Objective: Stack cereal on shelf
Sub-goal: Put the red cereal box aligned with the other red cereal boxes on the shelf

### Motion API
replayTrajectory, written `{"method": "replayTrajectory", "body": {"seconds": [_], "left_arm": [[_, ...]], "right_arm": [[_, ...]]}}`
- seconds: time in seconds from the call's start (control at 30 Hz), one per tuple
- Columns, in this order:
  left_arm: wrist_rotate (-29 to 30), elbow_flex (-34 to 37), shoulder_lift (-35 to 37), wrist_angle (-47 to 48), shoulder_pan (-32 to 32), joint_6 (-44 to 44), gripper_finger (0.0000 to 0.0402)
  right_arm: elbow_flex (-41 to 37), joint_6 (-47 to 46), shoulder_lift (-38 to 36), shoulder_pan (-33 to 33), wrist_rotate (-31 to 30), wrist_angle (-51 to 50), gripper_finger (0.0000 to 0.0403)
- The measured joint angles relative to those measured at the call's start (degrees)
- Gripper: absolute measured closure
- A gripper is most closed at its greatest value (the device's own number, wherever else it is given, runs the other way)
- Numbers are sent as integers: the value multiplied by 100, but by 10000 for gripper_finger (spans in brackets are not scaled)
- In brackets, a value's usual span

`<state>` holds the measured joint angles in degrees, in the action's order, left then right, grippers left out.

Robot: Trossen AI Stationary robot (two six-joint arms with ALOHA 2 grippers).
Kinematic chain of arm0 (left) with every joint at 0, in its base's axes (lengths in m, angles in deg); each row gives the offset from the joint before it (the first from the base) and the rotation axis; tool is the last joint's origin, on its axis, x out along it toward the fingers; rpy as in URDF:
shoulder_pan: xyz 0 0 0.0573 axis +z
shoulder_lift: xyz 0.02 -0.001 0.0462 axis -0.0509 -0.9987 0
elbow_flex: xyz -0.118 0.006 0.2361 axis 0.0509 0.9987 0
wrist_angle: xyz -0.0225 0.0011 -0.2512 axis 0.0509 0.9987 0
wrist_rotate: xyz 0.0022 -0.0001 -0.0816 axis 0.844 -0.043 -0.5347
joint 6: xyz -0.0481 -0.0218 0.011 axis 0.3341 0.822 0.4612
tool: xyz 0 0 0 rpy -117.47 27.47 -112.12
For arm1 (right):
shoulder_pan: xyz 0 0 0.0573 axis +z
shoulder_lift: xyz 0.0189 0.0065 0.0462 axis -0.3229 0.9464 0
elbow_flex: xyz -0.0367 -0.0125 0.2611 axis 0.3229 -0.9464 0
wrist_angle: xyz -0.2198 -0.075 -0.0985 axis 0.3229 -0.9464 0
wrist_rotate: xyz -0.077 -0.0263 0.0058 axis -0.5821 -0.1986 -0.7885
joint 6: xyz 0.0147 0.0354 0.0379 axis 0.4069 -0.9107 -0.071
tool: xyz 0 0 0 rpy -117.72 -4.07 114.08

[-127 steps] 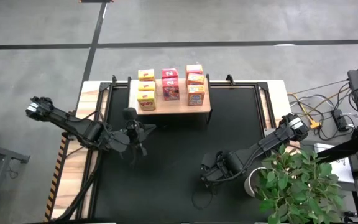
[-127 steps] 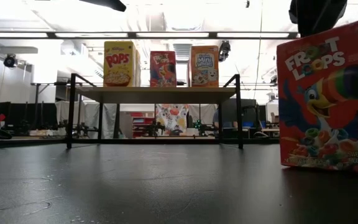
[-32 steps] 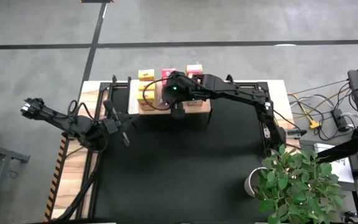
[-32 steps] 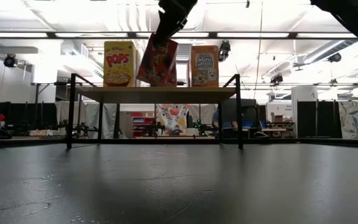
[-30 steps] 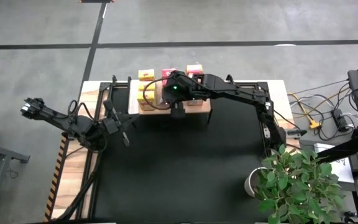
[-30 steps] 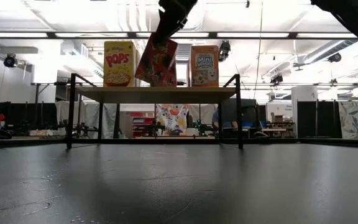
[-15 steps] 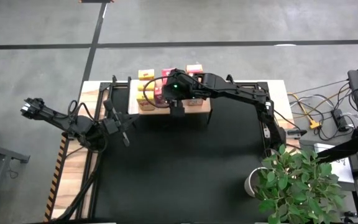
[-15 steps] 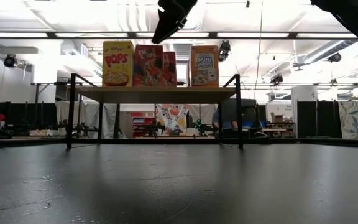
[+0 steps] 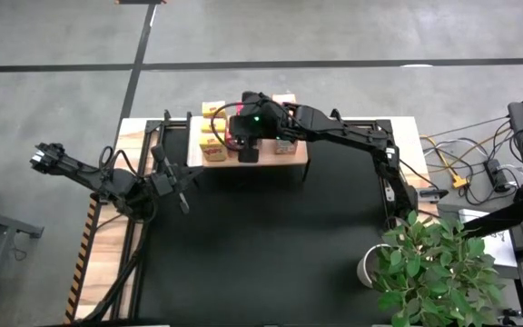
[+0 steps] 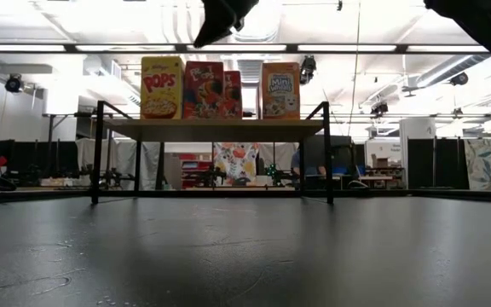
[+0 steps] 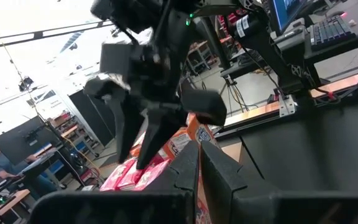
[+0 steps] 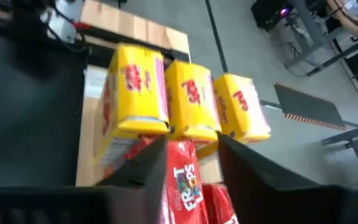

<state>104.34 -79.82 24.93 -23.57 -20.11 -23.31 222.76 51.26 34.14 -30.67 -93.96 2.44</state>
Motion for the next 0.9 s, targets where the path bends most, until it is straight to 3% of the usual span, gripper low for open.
{"method": "replayTrajectory", "body": {"seconds": [0.13,0.2,0.9], "left_arm": [[-1,0,0,24,0,-2,402],[0,0,0,25,0,-2,402],[0,0,0,41,-2,-7,402]], "right_arm": [[-52,130,70,-28,6,-12,363],[-110,181,70,-33,5,3,385],[-400,142,26,-20,-13,-448,394]]}}
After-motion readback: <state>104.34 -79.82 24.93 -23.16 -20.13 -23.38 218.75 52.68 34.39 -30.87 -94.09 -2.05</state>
